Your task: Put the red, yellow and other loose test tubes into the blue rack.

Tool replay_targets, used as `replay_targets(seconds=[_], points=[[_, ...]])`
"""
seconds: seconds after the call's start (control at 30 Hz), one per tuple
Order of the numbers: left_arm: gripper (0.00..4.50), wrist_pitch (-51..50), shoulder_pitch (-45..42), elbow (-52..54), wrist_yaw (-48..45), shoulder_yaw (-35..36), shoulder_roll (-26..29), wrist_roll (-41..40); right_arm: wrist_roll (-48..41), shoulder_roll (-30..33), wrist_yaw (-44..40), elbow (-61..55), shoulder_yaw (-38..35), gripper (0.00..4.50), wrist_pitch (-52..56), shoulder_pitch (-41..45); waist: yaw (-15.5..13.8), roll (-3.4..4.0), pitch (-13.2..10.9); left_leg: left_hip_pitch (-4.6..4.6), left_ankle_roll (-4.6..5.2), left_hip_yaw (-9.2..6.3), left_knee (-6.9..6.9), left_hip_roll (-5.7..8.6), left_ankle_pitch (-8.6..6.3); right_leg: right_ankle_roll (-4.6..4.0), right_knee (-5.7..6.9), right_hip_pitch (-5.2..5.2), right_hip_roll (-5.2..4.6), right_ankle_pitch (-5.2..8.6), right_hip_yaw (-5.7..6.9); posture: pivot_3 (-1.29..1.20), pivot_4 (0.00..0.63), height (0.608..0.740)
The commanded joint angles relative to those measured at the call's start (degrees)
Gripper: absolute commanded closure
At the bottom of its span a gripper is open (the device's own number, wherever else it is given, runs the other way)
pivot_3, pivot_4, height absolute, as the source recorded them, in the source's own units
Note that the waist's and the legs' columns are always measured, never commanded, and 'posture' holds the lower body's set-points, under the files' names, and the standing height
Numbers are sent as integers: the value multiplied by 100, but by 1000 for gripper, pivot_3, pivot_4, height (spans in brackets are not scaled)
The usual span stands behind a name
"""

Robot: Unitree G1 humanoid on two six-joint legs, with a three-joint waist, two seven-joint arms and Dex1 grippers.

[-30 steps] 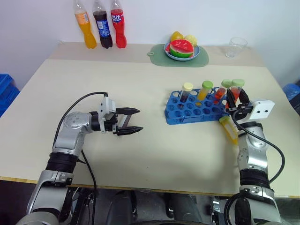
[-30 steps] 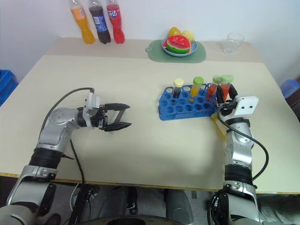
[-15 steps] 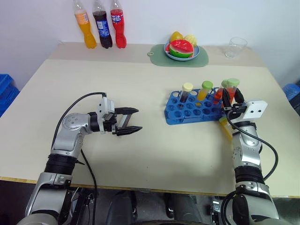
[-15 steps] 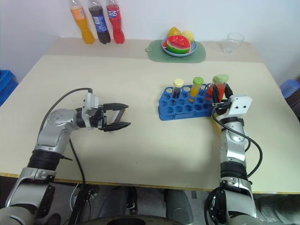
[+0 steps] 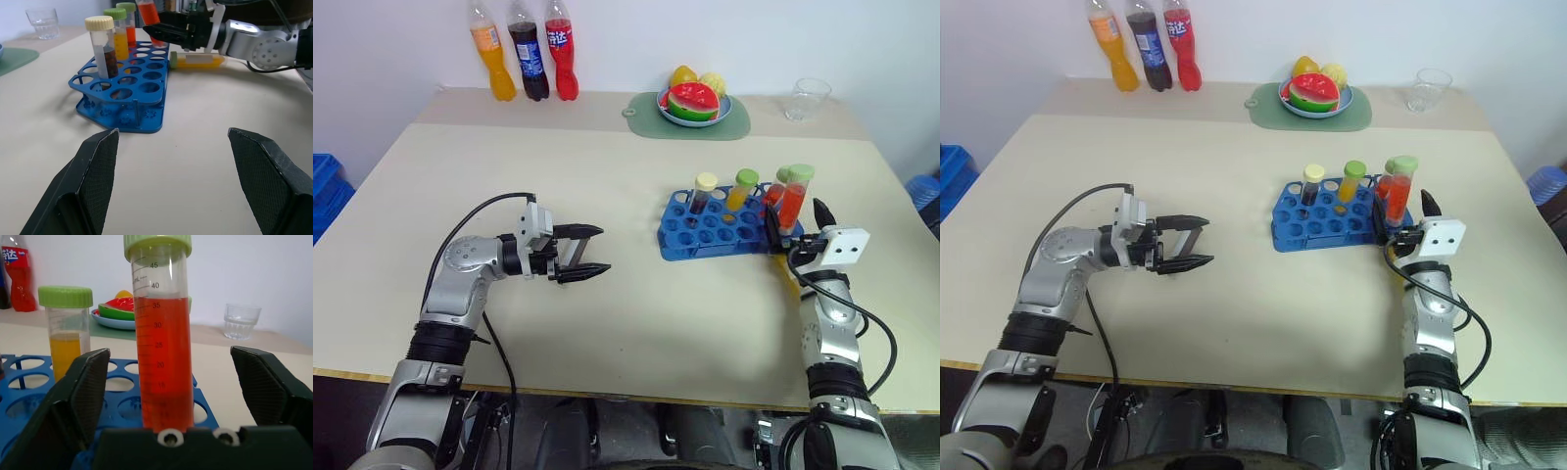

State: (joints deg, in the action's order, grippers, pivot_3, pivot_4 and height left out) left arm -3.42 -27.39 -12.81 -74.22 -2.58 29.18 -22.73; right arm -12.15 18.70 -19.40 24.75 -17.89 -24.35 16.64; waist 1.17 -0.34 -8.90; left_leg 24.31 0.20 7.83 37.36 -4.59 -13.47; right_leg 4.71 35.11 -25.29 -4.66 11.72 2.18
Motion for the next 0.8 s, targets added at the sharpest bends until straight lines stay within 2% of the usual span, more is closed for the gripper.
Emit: replay_targets(seconds=[0.03,0.3,0.6,0.67,0.73,0.8], points=[[812,60,-64,65,-4,58,-28,-54,-42,159,36,-530,-37,43,171,-131,0,0,0,0,0,0,0,0,0,0,0,0,0,0,0,0,150,740],[812,52,-64,40,-36,32,-72,-43,-685,905,-463,-2299,3,43,2462,-555,6,0,0,1,0,-3,1,0,0,-4,0,-1,-2,2,0,0,150,740],[812,36,-10,92,-3,26,-121,-31,-934,1473,-1086,-1997,91,43,3544,105,-16,-1,0,1,1,-5,0,0,-1,-10,0,-3,-1,6,0,0,150,740],[812,18,59,154,25,48,-94,-37,-924,1535,-1183,-1769,139,439,3682,340,-5,-1,0,4,1,-5,0,1,-1,-8,-1,-3,-1,7,1,0,150,740],[812,-18,133,238,66,70,-67,-54,-911,1590,-1276,-1603,152,1109,3803,469,-6,-1,0,4,1,-4,2,1,-1,-8,-1,-4,-1,7,0,0,150,740],[812,-39,193,298,97,91,-36,-64,-878,1630,-1358,-1499,154,2160,3839,524,-13,-1,0,3,1,-5,-2,1,-1,-9,-1,-4,-1,7,1,0,150,740]])
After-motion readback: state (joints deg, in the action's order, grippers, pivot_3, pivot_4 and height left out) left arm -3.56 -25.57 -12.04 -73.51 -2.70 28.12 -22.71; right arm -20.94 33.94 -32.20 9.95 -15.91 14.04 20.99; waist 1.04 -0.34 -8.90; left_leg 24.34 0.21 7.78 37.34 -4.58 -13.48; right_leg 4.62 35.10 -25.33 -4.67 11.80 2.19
